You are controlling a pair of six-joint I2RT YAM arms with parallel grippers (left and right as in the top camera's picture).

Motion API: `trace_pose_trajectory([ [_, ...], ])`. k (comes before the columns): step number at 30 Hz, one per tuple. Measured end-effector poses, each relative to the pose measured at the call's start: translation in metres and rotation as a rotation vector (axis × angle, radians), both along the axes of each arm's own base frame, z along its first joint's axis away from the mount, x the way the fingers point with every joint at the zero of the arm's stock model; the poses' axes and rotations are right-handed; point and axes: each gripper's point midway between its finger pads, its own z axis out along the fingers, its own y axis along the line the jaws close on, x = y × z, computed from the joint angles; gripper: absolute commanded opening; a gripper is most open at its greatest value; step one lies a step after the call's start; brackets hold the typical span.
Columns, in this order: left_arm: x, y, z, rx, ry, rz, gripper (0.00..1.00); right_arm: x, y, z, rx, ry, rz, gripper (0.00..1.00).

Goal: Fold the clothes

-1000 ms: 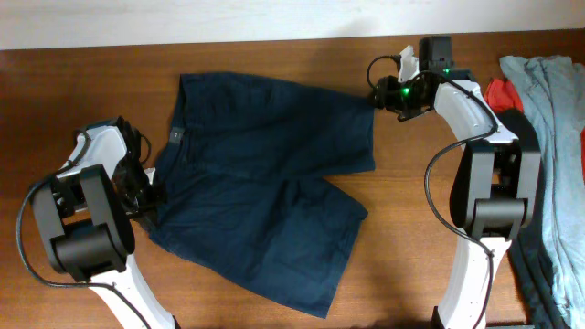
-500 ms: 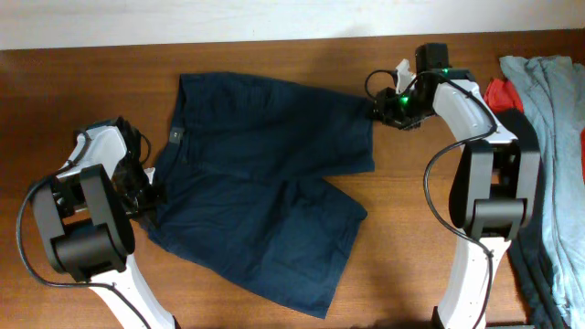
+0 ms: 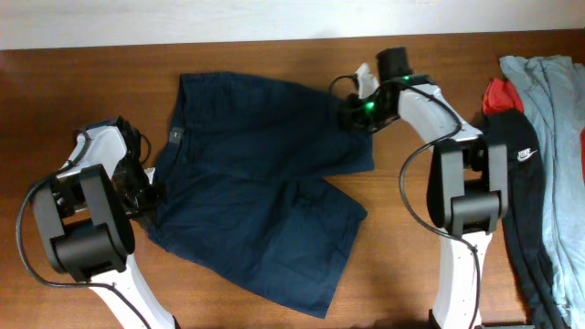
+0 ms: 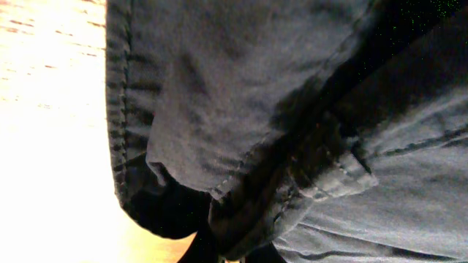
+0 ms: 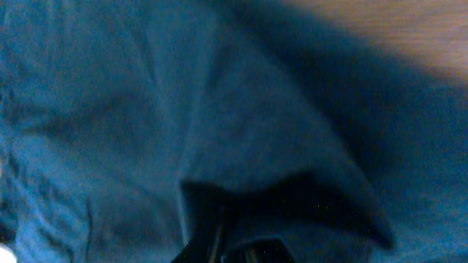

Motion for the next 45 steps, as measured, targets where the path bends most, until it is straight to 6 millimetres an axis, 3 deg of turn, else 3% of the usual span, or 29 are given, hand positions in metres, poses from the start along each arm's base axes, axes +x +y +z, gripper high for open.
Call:
trace_pose_trajectory([
  [4,0.000,0.000,0.000,0.000,0.000,0.000,0.03,-0.022,0.016,-0.005,-0.015,0.050,0.076,0.39],
  [9,0.000,0.000,0.000,0.001,-0.002,0.000,0.04,-0.023,0.000,-0.009,-0.055,0.052,0.081,0.52],
  [18,0.001,0.000,0.000,0.002,-0.004,0.000,0.05,-0.003,-0.089,-0.002,0.009,0.062,-0.112,0.54],
  [22,0.001,0.001,-0.001,0.004,-0.006,-0.001,0.05,-0.002,-0.094,0.002,0.048,0.077,-0.145,0.52],
  [25,0.001,0.001,-0.001,0.004,-0.006,-0.001,0.05,0.000,-0.088,0.003,0.065,0.081,-0.156,0.44],
  [30,0.001,0.001,-0.001,0.004,-0.006,-0.001,0.05,0.020,-0.071,0.010,0.092,0.026,-0.192,0.36],
  [40,0.001,0.001,-0.001,0.004,-0.006,-0.001,0.05,0.016,-0.070,-0.004,-0.033,0.072,-0.258,0.40],
  [43,0.001,0.001,-0.001,0.004,-0.006,-0.001,0.05,0.017,-0.064,-0.005,-0.045,0.068,-0.255,0.25],
  [45,0.001,0.001,-0.001,0.004,-0.006,-0.001,0.05,0.019,-0.055,-0.004,-0.047,0.050,-0.239,0.07],
])
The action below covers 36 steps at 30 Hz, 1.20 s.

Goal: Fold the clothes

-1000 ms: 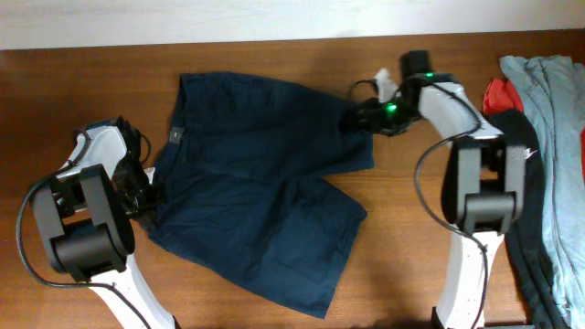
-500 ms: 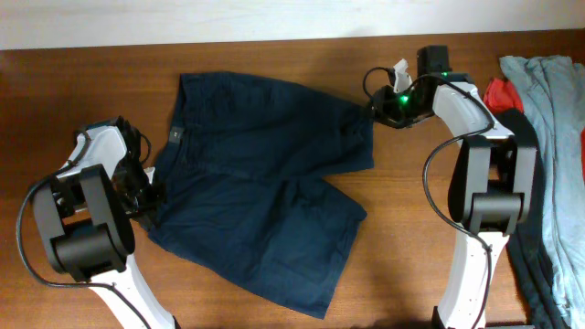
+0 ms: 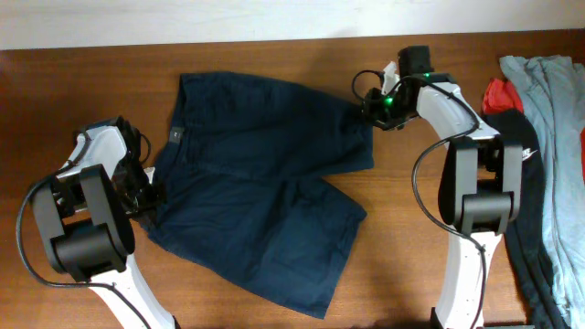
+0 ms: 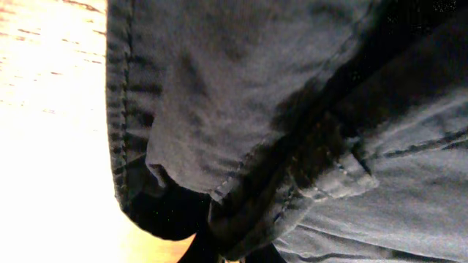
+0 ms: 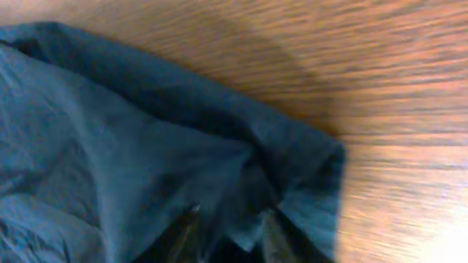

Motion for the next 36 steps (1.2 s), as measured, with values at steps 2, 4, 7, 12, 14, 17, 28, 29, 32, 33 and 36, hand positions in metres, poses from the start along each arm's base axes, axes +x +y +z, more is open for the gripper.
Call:
trace_pose_trajectory([
  [2,0.000,0.000,0.000,0.000,0.000,0.000,0.05,0.002,0.011,0.002,0.000,-0.021,0.021,0.04],
  [4,0.000,0.000,0.000,0.000,0.001,0.000,0.05,0.002,0.025,0.004,0.012,-0.034,0.050,0.04],
  [7,0.000,0.000,0.000,0.000,0.001,0.000,0.05,-0.002,0.043,0.009,0.058,-0.053,0.116,0.04],
  [12,0.000,0.000,0.000,0.000,0.000,0.000,0.05,-0.041,0.081,0.011,0.122,-0.033,0.355,0.11],
  [14,0.000,0.000,0.000,0.000,0.000,0.000,0.06,-0.059,0.092,0.008,0.106,-0.001,0.429,0.31],
  [17,0.000,0.000,0.000,0.000,0.000,0.000,0.06,-0.069,0.099,0.001,0.037,-0.005,0.502,0.47],
  [28,0.000,0.000,0.000,0.000,-0.001,0.000,0.07,-0.034,0.025,0.041,0.029,-0.100,0.330,0.53],
  [29,0.001,0.000,0.000,0.001,-0.004,0.000,0.07,-0.031,0.015,0.043,0.043,-0.095,0.296,0.53],
  [32,0.002,0.000,-0.001,0.001,-0.007,0.000,0.07,-0.025,-0.016,0.044,0.066,-0.068,0.189,0.49],
  [33,0.002,0.000,-0.001,0.001,-0.007,0.000,0.07,-0.024,-0.021,0.044,0.071,-0.058,0.163,0.48],
  [36,0.002,0.000,-0.001,0.001,-0.008,0.000,0.07,-0.024,-0.022,0.041,0.087,-0.028,0.124,0.45],
])
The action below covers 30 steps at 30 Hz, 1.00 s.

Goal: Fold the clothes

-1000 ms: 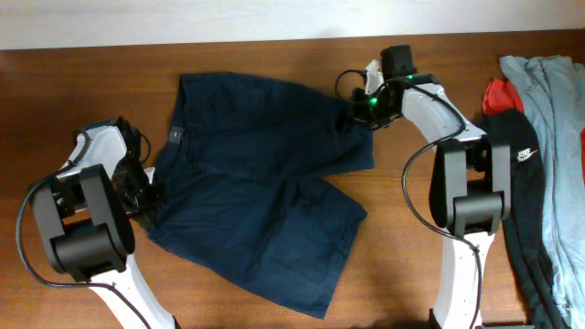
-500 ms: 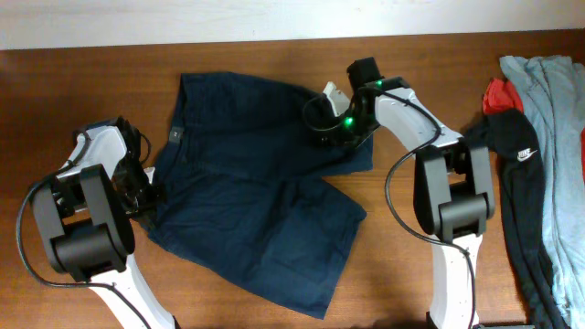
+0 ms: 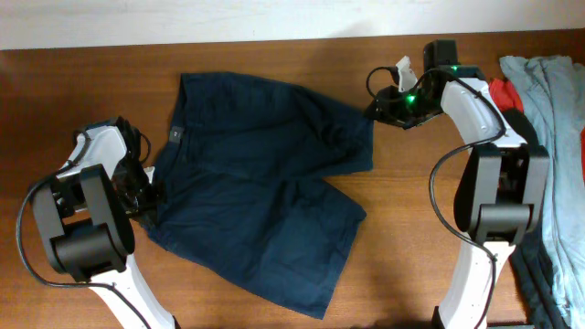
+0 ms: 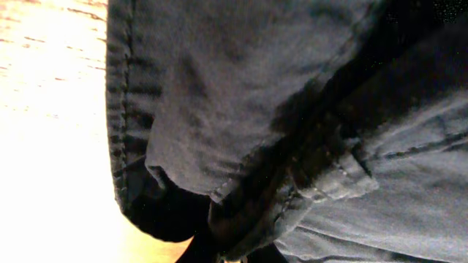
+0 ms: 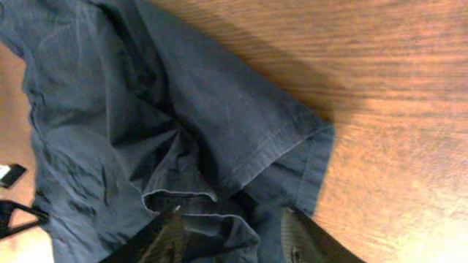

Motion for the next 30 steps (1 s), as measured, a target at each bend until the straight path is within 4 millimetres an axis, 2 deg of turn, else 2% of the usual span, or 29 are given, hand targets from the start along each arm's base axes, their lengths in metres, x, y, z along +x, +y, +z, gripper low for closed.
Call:
trace_pose_trajectory([
  [2,0.000,0.000,0.000,0.000,0.000,0.000,0.07,0.002,0.006,-0.007,0.014,0.022,-0.019,0.44],
  [8,0.001,0.000,0.000,0.001,-0.003,0.000,0.07,0.003,0.024,-0.052,0.035,0.131,-0.066,0.42],
  [10,0.001,0.000,0.000,0.001,-0.003,0.000,0.07,0.003,0.026,-0.056,0.028,0.143,-0.081,0.42],
  [14,0.001,0.000,0.000,0.001,-0.003,0.000,0.07,0.009,0.029,-0.056,0.018,0.124,-0.094,0.41],
  [16,0.001,0.000,0.000,0.001,-0.003,0.000,0.07,0.015,0.034,-0.055,0.012,0.092,-0.091,0.31],
  [19,0.001,0.000,0.000,0.000,-0.002,0.000,0.07,0.023,0.041,-0.053,0.013,0.051,-0.083,0.08],
  [20,0.001,0.000,0.000,0.001,-0.002,0.000,0.07,0.024,0.042,-0.053,0.014,0.049,-0.083,0.05],
  [25,0.001,0.000,0.000,0.001,-0.003,0.000,0.08,0.024,0.042,-0.045,0.090,0.057,-0.083,0.04],
  [28,0.001,0.000,0.000,0.001,-0.003,0.000,0.08,0.029,0.025,-0.034,0.135,0.039,-0.110,0.04],
  [30,0.001,0.000,0.000,0.001,-0.004,0.000,0.08,0.041,0.010,-0.020,0.171,-0.014,-0.135,0.04],
])
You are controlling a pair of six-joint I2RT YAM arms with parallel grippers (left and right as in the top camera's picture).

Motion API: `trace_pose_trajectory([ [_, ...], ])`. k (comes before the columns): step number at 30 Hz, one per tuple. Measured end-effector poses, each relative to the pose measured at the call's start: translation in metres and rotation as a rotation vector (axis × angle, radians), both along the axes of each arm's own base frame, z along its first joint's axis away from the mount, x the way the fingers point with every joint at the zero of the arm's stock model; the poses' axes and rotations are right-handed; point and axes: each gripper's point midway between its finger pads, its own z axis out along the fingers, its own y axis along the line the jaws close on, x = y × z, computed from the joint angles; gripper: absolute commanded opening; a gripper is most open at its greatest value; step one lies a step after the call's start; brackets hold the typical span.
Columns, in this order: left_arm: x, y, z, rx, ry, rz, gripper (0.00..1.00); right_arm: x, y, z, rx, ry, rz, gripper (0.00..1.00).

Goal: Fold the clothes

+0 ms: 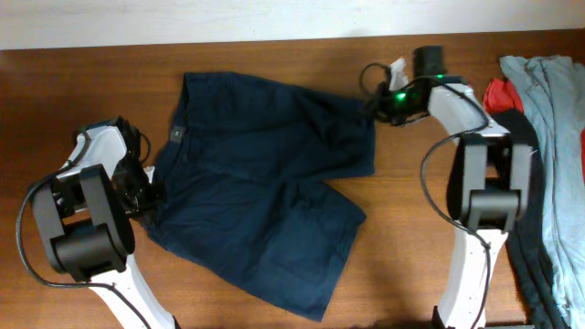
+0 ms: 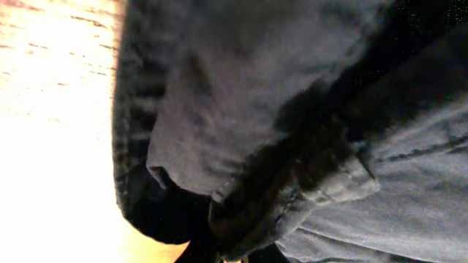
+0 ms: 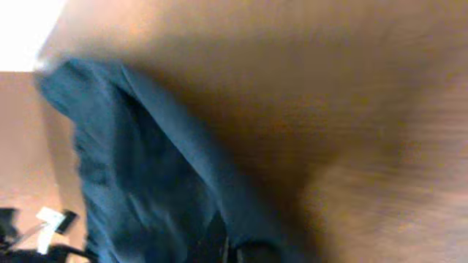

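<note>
Navy shorts (image 1: 265,183) lie spread flat on the wooden table (image 1: 411,238), waistband to the left and both legs pointing right. My left gripper (image 1: 149,190) sits at the waistband's near left corner. In the left wrist view the gripper (image 2: 223,252) is shut on a bunched fold of the waistband (image 2: 241,95). My right gripper (image 1: 373,102) is at the far leg's upper right hem corner. The right wrist view is blurred, with the gripper (image 3: 223,252) shut on the hem (image 3: 139,168).
A pile of other clothes lies at the table's right edge: a black garment with a white logo (image 1: 516,137), something red (image 1: 498,91) and a grey-blue shirt (image 1: 548,91). The table's far edge meets a white wall.
My right gripper's jaws stood open around the far leg's hem corner; now they are shut on it, and the wrist has shifted slightly left. The left gripper has not moved.
My right gripper was on the far leg's hem with the cloth bunched toward the middle. Then it was further right, with the leg drawn out flatter. Then its jaws were open at the hem corner, and now they grip it. The left gripper held the waistband throughout.
</note>
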Motion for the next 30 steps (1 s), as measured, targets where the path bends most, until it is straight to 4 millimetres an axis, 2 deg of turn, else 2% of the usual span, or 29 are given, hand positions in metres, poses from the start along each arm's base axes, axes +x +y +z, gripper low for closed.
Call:
trace_pose_trajectory([
  [4,0.001,0.000,0.000,-0.003,-0.003,0.001,0.08,0.023,-0.024,0.028,0.049,-0.105,-0.064,0.06],
  [5,0.001,-0.001,0.000,-0.004,-0.004,0.002,0.09,0.028,-0.027,0.032,0.054,-0.127,-0.070,0.12],
  [8,0.001,-0.001,0.000,-0.006,-0.005,0.003,0.08,0.037,-0.028,0.040,0.063,-0.172,-0.078,0.50],
  [9,0.001,-0.001,0.000,-0.006,-0.005,0.003,0.08,0.039,-0.029,0.041,0.058,-0.188,-0.079,0.58],
  [10,0.001,-0.001,0.000,-0.006,-0.005,0.003,0.08,0.043,-0.029,0.044,0.053,-0.210,-0.081,0.60],
  [15,0.001,-0.001,0.000,-0.006,-0.005,0.003,0.08,0.046,-0.032,0.042,0.021,-0.212,-0.100,0.62],
  [18,0.001,-0.001,0.000,-0.006,-0.005,0.003,0.09,0.037,-0.034,0.035,0.023,-0.150,-0.106,0.62],
  [24,0.001,-0.001,0.000,-0.006,-0.005,0.003,0.09,-0.014,-0.039,0.015,0.041,0.051,-0.034,0.46],
  [30,0.001,-0.001,0.000,-0.006,-0.005,0.003,0.09,-0.071,-0.039,0.005,0.016,0.162,0.139,0.46],
])
